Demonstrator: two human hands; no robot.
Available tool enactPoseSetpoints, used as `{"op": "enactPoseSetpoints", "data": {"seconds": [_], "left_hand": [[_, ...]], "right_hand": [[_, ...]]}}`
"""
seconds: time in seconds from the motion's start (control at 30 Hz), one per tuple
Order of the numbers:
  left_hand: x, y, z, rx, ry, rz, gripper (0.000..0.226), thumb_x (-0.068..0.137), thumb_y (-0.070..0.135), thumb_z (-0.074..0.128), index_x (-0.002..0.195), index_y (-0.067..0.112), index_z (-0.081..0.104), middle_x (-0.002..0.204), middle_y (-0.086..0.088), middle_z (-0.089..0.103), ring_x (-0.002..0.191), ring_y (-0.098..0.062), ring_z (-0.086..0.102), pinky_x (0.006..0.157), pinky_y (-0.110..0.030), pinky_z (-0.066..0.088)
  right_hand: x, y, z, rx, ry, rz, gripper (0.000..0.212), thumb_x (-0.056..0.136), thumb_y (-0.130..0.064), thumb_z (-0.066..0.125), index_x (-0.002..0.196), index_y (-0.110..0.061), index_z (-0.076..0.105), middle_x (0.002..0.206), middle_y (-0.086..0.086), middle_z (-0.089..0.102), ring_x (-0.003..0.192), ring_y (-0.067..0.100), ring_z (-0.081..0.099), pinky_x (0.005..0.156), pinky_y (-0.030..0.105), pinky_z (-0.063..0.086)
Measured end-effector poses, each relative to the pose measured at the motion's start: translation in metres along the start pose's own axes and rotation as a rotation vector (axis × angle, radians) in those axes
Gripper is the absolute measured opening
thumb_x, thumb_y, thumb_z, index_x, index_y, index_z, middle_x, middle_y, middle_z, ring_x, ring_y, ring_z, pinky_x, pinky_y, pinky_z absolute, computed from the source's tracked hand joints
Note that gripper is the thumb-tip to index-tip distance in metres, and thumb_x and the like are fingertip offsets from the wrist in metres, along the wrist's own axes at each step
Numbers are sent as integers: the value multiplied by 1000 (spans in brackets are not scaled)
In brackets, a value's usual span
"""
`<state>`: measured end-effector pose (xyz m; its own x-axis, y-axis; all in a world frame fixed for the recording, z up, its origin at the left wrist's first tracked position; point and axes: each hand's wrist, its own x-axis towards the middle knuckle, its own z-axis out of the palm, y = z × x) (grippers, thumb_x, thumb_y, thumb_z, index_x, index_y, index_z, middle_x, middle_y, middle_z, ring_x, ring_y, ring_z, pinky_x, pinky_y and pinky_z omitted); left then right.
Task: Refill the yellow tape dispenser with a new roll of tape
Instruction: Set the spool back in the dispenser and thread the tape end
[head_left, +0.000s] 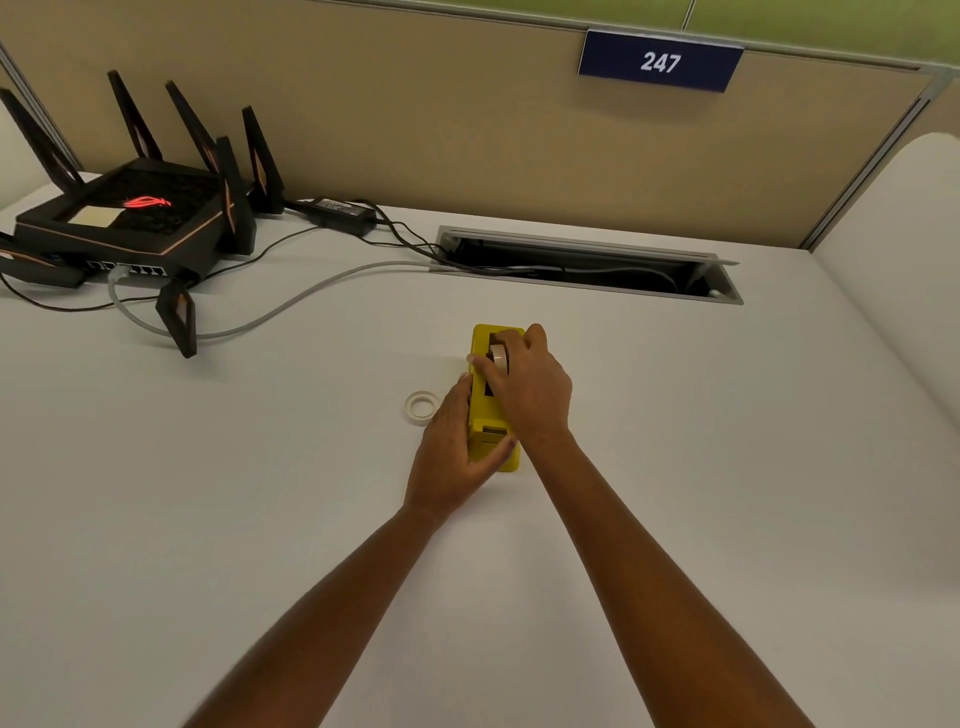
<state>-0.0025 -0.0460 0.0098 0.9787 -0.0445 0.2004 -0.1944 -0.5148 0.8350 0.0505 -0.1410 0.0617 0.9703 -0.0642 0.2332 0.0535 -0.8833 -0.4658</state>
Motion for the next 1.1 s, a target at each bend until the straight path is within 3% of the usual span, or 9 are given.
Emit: {"op": "enactPoseSetpoints", "data": {"seconds": [0.33, 0.57, 0.73, 0.87, 1.03, 1.1], "left_hand": [[-1, 0, 0, -4, 9, 19, 82, 72, 52, 56, 139, 18, 23, 142, -5, 42, 126, -20, 45, 99, -33, 44], [-1, 0, -1, 5, -7, 11, 82, 75, 52, 58, 139, 16, 22, 143, -6, 40, 128, -22, 43, 101, -46, 46], [-1, 1, 0, 3, -6, 3, 83, 72, 53, 54, 139, 17, 22, 143, -5, 40, 128, -21, 43, 101, -45, 46], [-1, 0, 0, -7, -2, -3, 83, 71, 54, 55, 139, 18, 22, 144, -5, 40, 128, -21, 43, 101, -45, 46], [-1, 0, 0, -18, 15, 6, 82, 71, 53, 55, 139, 20, 23, 142, -4, 41, 126, -21, 45, 99, -41, 48], [-1, -1, 0, -24, 18, 9, 82, 71, 54, 55, 138, 21, 23, 142, -4, 42, 125, -21, 46, 98, -41, 48]], "right_hand": [[-18, 13, -8, 2, 1, -127, 35, 94, -32, 44, 125, -16, 49, 125, 7, 55, 93, 26, 63, 71, 31, 51], [-20, 14, -10, -58, -10, -153, 27, 95, -27, 44, 117, -14, 53, 118, 6, 60, 87, 26, 64, 66, 30, 49], [-19, 13, -11, -76, -3, -172, 25, 94, -28, 46, 113, -13, 53, 112, 6, 63, 83, 25, 65, 63, 30, 49], [-17, 13, -12, -106, -31, -170, 31, 92, -34, 49, 115, -14, 48, 115, 5, 62, 84, 25, 65, 65, 30, 49], [-8, 8, -17, -136, -105, -166, 50, 90, -33, 52, 134, -18, 34, 132, 6, 54, 100, 30, 63, 77, 37, 52], [-6, 7, -19, -153, -128, -178, 48, 88, -32, 55, 131, -18, 40, 133, 5, 53, 102, 29, 63, 79, 37, 52]]}}
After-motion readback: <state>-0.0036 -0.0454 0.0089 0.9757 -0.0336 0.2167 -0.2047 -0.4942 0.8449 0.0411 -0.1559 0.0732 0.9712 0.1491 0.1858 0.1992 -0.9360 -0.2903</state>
